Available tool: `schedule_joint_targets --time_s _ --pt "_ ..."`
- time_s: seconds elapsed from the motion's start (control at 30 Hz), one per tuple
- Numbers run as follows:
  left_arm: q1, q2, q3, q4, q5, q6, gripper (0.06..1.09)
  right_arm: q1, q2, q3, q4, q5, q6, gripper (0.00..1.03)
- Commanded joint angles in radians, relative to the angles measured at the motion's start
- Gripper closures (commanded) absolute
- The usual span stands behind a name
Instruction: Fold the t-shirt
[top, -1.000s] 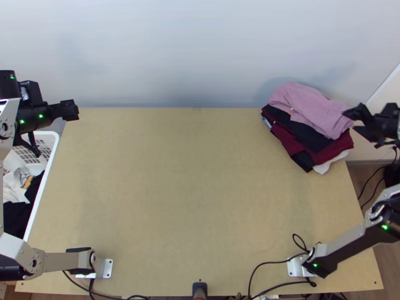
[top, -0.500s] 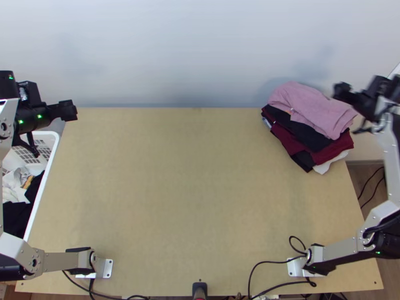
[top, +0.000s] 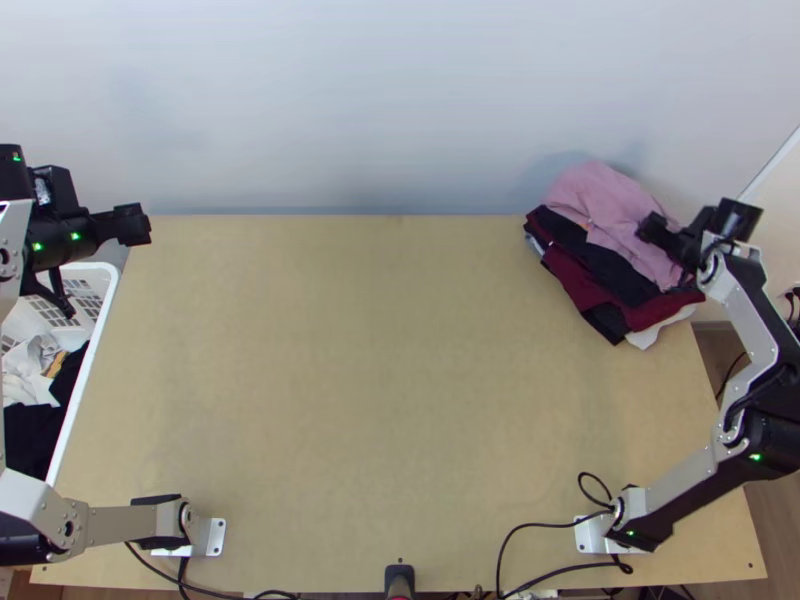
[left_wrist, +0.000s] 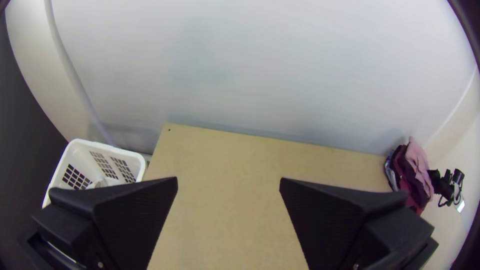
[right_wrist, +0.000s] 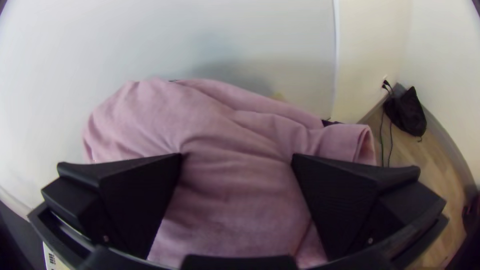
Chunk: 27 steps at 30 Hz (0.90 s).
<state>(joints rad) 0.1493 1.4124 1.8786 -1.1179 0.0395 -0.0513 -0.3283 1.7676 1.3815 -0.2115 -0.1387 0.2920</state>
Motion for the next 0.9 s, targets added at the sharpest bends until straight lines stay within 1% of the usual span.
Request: schedule_joint_targets --time_s 0.0,0.07,0.1,0.2,0.3,0.37,0.43,0.6,0.8,0.87 --pt "-0.011 -0.021 -0.015 -0.006 -0.006 -0.005 0.09 -0.032 -0.068 -0.070 -0.023 0.021 0.027 0.04" --pt "-0.017 -0.018 -0.012 -0.002 -0.006 -0.012 0.09 -0.028 -0.120 -0.070 -0.003 0.022 0.026 0.04" --pt "-0.019 -0.016 -0.012 0.001 -0.006 -0.013 0.09 -0.020 -0.145 -0.070 0.031 0.024 0.024 0.04" --pt "-0.024 -0.010 -0.004 0.003 -0.006 -0.021 0.09 0.009 -0.198 -0.036 0.080 0.065 0.021 0.04" --pt "-0.024 -0.006 0.002 0.004 -0.007 -0.021 0.09 0.058 -0.206 0.014 0.109 0.106 0.010 0.04" --pt "-0.020 -0.006 0.007 0.004 -0.007 -0.021 0.09 0.101 -0.189 0.033 0.135 0.129 -0.014 0.04" --pt "-0.016 -0.006 0.011 0.004 -0.007 -0.021 0.09 0.146 -0.158 0.056 0.149 0.136 -0.028 0.04" --pt "-0.002 -0.010 0.025 0.003 -0.007 -0.021 0.09 0.244 -0.022 0.142 0.156 0.166 -0.108 0.04" --pt "0.004 -0.016 0.033 -0.003 -0.007 -0.019 0.09 0.248 0.204 0.241 0.139 0.188 -0.123 0.04" --pt "0.007 -0.020 0.033 -0.008 -0.007 -0.019 0.09 0.235 0.263 0.264 0.096 0.203 -0.119 0.04"
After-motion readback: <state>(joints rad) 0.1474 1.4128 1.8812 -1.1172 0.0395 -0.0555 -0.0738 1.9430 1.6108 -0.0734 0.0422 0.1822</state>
